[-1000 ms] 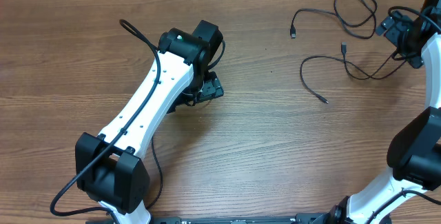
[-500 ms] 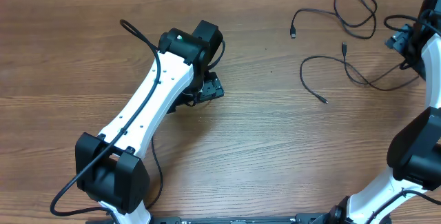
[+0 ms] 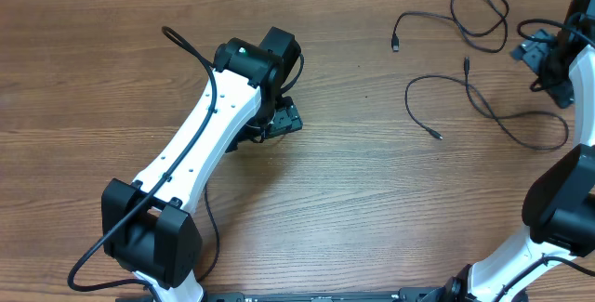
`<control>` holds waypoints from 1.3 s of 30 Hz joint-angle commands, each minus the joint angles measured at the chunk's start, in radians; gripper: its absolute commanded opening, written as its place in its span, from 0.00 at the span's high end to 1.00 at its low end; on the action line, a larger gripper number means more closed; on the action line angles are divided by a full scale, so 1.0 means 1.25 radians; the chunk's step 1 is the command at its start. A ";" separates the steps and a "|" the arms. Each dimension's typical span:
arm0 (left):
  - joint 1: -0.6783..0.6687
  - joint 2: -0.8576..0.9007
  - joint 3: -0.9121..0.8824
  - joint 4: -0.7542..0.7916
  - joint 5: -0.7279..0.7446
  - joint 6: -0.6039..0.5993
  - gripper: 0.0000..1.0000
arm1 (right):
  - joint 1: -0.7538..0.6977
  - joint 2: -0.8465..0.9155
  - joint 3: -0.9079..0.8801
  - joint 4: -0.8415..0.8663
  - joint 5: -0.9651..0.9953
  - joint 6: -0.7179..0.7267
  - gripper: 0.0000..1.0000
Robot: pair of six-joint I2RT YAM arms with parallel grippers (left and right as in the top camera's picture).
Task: Untangle cables
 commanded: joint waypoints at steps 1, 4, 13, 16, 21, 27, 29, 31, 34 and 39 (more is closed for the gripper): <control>0.003 -0.028 0.010 0.007 0.010 0.015 0.01 | 0.011 -0.017 -0.028 0.004 -0.273 -0.031 0.00; 0.004 -0.028 0.010 0.010 0.010 0.015 0.00 | 0.038 -0.014 -0.056 0.003 -0.304 -0.043 0.00; 0.003 -0.028 0.010 0.013 0.010 0.015 0.00 | 0.172 -0.005 -0.196 0.095 -0.276 -0.140 0.00; 0.004 -0.028 0.010 0.013 0.010 0.016 0.00 | 0.218 -0.004 -0.230 0.137 -0.237 -0.158 0.00; 0.003 -0.028 0.010 0.011 0.010 0.016 0.01 | 0.285 -0.004 -0.272 0.185 -0.098 -0.157 0.00; 0.003 -0.028 0.010 0.012 0.010 0.016 0.00 | 0.329 -0.003 -0.332 0.250 -0.055 -0.157 0.00; 0.003 -0.028 0.010 0.012 0.010 0.016 0.01 | 0.336 -0.002 -0.358 0.275 -0.056 -0.157 0.00; 0.003 -0.028 0.010 0.012 0.010 0.016 0.00 | 0.341 -0.002 -0.383 0.298 -0.056 -0.157 0.01; 0.003 -0.028 0.010 0.013 0.010 0.015 0.00 | 0.345 -0.002 -0.404 0.311 -0.056 -0.157 0.06; 0.003 -0.028 0.010 0.017 0.010 0.015 0.00 | 0.355 -0.002 -0.412 0.311 -0.056 -0.157 0.25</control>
